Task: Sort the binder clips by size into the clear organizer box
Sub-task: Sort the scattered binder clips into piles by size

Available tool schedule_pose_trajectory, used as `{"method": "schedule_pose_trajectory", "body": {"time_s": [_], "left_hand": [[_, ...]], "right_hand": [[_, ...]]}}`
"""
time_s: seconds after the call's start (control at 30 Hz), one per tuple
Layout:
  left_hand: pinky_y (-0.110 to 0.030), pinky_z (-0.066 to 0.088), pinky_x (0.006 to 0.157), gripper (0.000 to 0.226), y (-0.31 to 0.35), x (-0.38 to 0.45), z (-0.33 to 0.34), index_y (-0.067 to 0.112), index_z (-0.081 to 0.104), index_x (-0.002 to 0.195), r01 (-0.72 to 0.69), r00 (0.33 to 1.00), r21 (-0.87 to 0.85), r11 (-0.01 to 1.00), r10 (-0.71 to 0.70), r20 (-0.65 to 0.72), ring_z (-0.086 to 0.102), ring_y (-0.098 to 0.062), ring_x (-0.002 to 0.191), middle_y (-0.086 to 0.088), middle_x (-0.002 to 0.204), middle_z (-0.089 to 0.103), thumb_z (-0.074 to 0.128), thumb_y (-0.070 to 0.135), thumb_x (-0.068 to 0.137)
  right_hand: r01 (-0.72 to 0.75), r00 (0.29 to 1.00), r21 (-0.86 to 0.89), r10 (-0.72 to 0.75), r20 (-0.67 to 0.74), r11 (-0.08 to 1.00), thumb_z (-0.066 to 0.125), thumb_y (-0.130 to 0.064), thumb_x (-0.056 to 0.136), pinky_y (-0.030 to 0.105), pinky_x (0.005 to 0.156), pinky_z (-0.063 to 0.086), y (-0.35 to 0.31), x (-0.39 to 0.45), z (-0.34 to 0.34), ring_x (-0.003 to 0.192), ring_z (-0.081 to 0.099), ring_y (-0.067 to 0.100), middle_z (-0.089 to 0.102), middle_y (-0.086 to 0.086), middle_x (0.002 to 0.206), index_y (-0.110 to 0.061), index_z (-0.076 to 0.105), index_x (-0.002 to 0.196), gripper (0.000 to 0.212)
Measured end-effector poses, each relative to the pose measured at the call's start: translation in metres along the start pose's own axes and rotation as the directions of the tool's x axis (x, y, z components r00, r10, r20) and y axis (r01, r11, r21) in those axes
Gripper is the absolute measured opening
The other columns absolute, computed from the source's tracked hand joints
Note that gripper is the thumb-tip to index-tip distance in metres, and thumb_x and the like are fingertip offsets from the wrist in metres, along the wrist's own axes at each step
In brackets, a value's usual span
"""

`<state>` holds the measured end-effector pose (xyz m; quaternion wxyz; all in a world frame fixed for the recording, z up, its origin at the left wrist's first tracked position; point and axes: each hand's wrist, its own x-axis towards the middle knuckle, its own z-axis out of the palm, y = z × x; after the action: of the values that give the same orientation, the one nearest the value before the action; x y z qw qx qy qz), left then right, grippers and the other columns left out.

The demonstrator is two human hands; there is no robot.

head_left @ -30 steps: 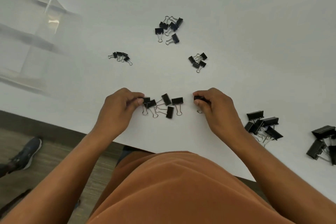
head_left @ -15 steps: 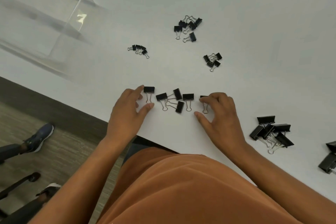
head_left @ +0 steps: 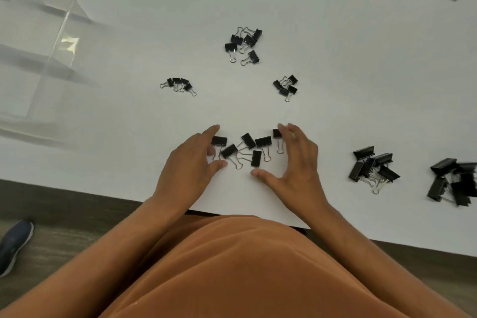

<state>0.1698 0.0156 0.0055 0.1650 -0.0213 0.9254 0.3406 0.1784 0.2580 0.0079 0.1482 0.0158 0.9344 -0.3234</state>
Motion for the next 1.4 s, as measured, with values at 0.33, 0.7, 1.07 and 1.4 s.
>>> {"method": "schedule_pose_trajectory", "body": {"time_s": [0.33, 0.7, 1.07, 1.4], "left_hand": [[-0.026, 0.046, 0.073, 0.080, -0.015, 0.024, -0.020, 0.028, 0.048, 0.150, -0.164, 0.982, 0.043, 0.986, 0.158, 0.105, 0.057, -0.005, 0.080, 0.016, 0.127, 0.041, 0.086, 0.037, 0.081], [-0.021, 0.043, 0.074, 0.059, 0.012, 0.045, -0.013, 0.027, 0.058, 0.141, -0.227, 0.956, -0.026, 0.974, 0.228, 0.184, 0.060, -0.007, 0.081, 0.017, 0.124, 0.044, 0.081, 0.031, 0.087], [-0.049, 0.051, 0.088, 0.071, 0.067, 0.168, -0.018, 0.033, 0.020, 0.162, -0.083, 0.977, 0.529, 0.844, 0.174, -0.125, 0.039, -0.044, 0.126, -0.016, 0.169, 0.012, 0.049, 0.055, 0.102], [-0.063, 0.015, 0.123, 0.052, 0.071, 0.209, 0.022, 0.027, 0.039, 0.156, -0.113, 0.948, 0.458, 0.882, 0.234, -0.217, 0.013, -0.039, 0.156, -0.008, 0.167, 0.030, 0.040, 0.045, 0.107]], "right_hand": [[-0.104, 0.993, 0.154, 0.112, -0.046, 0.983, 0.090, -0.036, 0.077, 0.046, 0.112, 0.046, -0.018, -0.005, 0.018, 0.148, 0.024, 0.008, 0.019, -0.022, 0.166, -0.043, 0.033, 0.157, 0.098], [-0.070, 0.993, 0.206, 0.087, -0.078, 0.976, 0.084, -0.036, 0.085, 0.014, 0.091, 0.046, -0.020, 0.008, 0.003, 0.114, 0.054, 0.002, 0.047, -0.021, 0.145, -0.040, 0.049, 0.147, 0.072], [0.331, 0.923, -0.514, -0.384, 0.004, 0.791, 0.049, -0.016, 0.106, 0.052, 0.107, 0.042, 0.016, 0.134, -0.030, 0.140, 0.036, 0.038, 0.026, 0.000, 0.170, -0.036, 0.037, 0.157, 0.056], [0.738, 0.659, -0.378, -0.717, 0.227, 0.559, 0.046, -0.019, 0.108, 0.038, 0.094, 0.050, 0.079, 0.189, -0.090, 0.122, 0.053, 0.028, 0.057, -0.002, 0.150, -0.028, 0.064, 0.138, 0.036]]}}
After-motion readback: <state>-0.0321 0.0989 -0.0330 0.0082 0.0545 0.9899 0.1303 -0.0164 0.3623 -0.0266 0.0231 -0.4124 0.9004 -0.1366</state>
